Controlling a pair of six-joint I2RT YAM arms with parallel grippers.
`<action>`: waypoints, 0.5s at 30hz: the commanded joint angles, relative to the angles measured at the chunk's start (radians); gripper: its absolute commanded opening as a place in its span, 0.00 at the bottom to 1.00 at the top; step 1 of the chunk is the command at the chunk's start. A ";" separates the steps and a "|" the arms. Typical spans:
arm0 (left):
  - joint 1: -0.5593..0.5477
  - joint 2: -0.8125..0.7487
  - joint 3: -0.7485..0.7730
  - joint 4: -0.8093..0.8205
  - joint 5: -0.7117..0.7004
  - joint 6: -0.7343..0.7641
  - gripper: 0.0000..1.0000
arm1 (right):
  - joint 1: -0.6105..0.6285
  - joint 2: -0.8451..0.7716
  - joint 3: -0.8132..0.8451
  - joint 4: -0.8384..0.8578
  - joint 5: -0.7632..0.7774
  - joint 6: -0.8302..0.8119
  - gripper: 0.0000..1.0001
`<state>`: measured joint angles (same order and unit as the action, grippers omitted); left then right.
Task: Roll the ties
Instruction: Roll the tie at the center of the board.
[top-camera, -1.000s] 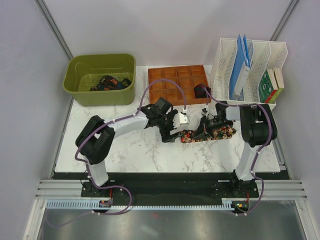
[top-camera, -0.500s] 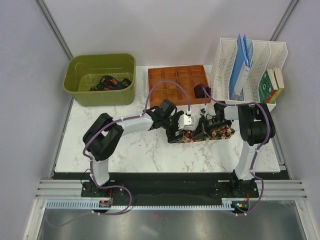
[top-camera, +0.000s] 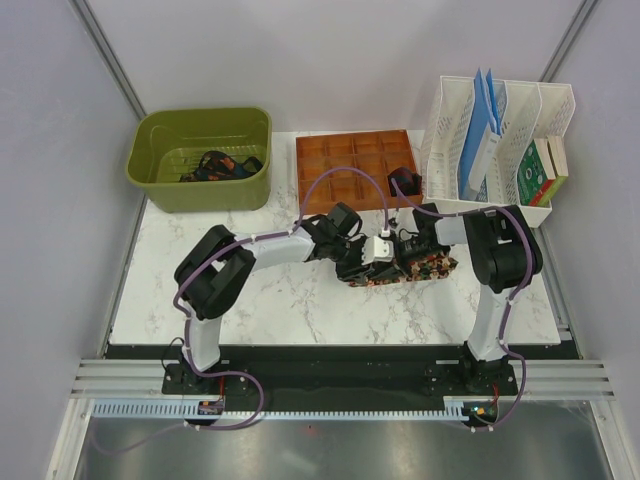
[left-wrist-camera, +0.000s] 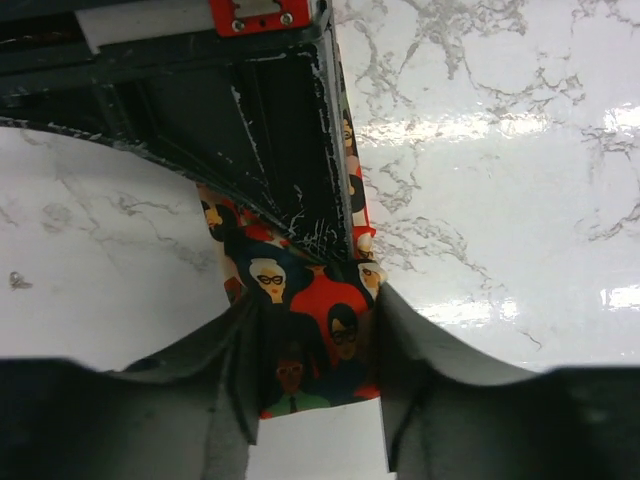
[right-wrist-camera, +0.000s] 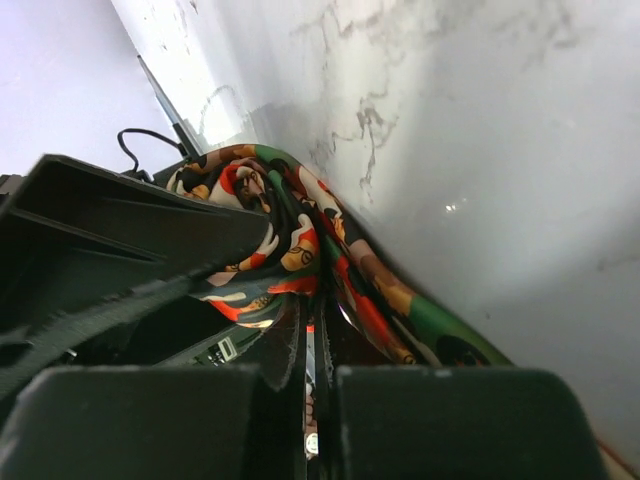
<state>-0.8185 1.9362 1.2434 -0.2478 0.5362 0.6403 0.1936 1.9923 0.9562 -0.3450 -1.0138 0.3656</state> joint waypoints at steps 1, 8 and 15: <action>-0.014 0.052 0.073 -0.094 0.031 0.068 0.40 | 0.027 0.030 -0.031 0.040 0.170 0.026 0.00; -0.010 0.069 0.053 -0.183 -0.030 0.131 0.38 | 0.029 -0.056 -0.045 0.041 0.170 0.027 0.11; 0.007 0.084 0.065 -0.284 0.005 0.183 0.30 | -0.012 -0.162 -0.045 0.021 0.147 0.018 0.38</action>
<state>-0.8211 1.9724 1.3087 -0.3645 0.5377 0.7506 0.2050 1.8961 0.9165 -0.3229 -0.9138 0.4034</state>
